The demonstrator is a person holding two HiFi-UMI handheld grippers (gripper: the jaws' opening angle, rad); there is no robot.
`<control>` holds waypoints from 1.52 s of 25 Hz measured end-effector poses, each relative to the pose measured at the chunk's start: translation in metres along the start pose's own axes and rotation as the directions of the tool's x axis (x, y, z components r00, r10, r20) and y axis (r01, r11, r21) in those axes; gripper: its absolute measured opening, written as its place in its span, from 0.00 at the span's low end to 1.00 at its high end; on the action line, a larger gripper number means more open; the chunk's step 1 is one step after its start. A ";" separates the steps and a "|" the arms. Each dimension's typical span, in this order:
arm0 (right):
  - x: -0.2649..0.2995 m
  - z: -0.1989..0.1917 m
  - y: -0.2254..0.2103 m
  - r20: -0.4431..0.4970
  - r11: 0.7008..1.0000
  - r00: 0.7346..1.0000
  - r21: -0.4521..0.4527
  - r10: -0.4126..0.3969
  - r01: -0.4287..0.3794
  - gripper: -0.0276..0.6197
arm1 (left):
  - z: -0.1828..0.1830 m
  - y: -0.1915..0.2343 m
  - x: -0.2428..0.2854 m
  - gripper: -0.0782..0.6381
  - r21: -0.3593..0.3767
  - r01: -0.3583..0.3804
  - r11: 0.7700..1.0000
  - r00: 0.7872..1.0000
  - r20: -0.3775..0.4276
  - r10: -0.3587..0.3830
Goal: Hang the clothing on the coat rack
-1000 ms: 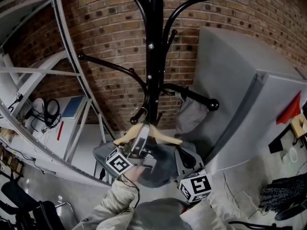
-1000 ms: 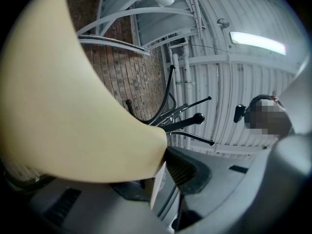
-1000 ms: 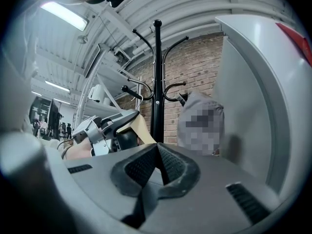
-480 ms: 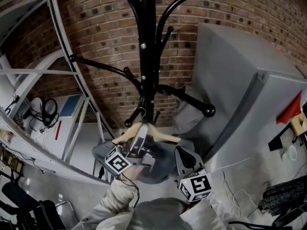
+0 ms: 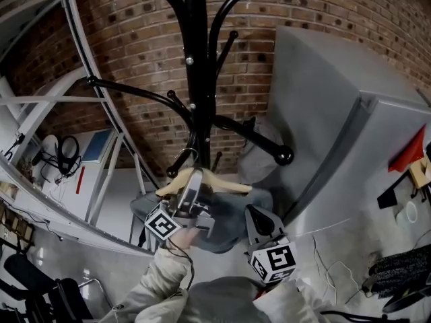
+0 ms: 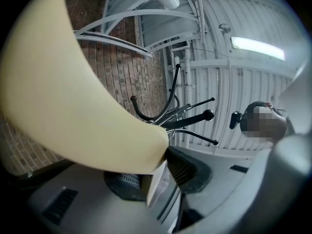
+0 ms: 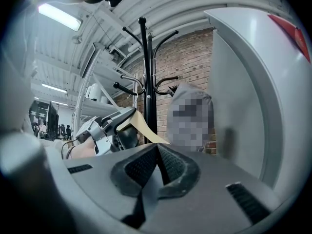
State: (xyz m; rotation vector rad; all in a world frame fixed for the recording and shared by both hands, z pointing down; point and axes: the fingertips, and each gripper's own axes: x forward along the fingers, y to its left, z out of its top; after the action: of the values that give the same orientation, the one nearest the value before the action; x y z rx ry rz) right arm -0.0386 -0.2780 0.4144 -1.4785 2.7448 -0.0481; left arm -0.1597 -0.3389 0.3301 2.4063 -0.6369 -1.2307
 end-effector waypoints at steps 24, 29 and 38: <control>-0.027 -0.037 0.019 -0.055 0.992 0.993 0.079 0.102 -0.097 0.08 | -0.071 -0.022 -0.083 0.12 0.480 -0.238 0.844 0.898 -0.221 0.380; -0.027 -0.038 0.049 -0.055 0.992 0.993 0.076 0.106 -0.102 0.08 | -0.085 -0.039 -0.117 0.12 0.666 -0.178 0.724 0.833 -0.290 0.471; -0.041 -0.039 0.136 -0.069 0.993 0.993 0.067 0.097 -0.092 0.08 | -0.060 -0.071 -0.194 0.12 0.730 -0.172 0.662 0.758 -0.331 0.562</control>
State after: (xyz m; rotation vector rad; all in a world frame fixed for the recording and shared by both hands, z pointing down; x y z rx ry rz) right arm -0.1308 -0.1684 0.4488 -1.3557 2.8369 -0.1882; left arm -0.1951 -0.1673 0.4556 2.7356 -1.4960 -0.0786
